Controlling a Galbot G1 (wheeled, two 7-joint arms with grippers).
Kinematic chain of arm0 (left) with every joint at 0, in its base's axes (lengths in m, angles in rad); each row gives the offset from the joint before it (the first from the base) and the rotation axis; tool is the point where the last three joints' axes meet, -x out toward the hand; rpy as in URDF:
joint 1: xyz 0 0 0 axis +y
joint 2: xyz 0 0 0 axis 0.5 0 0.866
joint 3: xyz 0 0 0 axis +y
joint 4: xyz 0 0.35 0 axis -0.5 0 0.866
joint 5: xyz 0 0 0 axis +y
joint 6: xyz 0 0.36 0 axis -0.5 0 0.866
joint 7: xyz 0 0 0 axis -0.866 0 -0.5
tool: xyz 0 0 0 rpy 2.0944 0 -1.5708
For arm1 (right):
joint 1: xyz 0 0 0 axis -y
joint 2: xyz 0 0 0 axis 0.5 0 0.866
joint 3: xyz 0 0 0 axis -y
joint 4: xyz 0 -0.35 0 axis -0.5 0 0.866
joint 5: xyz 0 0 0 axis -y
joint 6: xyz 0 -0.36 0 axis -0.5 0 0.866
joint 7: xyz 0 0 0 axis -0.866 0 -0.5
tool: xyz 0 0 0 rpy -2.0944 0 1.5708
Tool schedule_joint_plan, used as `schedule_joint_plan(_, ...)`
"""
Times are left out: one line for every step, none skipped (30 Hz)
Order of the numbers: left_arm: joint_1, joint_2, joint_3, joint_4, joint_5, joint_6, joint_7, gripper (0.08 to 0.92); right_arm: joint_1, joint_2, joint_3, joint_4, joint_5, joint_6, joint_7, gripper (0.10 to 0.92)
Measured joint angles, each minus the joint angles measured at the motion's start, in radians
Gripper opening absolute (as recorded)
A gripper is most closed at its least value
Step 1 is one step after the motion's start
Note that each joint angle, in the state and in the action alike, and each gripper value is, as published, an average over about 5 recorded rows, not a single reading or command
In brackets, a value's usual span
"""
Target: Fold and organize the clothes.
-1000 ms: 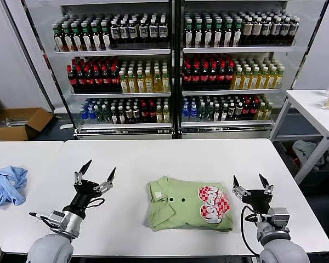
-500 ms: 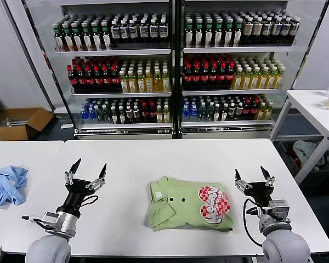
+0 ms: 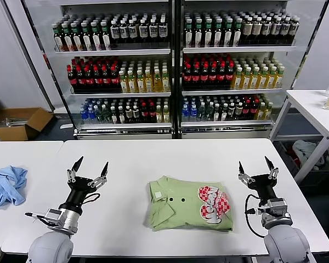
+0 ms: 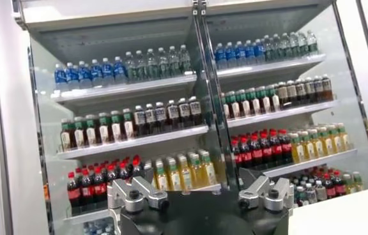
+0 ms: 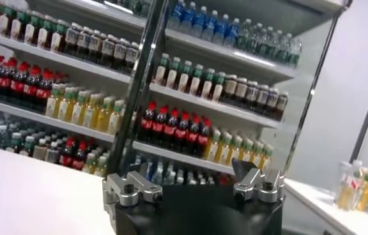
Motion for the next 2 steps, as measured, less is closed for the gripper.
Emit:
schedule_joint_plan(0.001, 0.000, -0.001, 0.000, -0.002, 0.000, 0.001, 0.823, 0.002, -0.001, 0.000, -0.003, -0.003, 0.002, -0.001, 0.823)
schedule_joint_plan(0.002, 0.000, -0.002, 0.000, -0.004, 0.000, 0.002, 0.823, 0.004, -0.002, -0.001, -0.006, -0.005, 0.004, -0.002, 0.823)
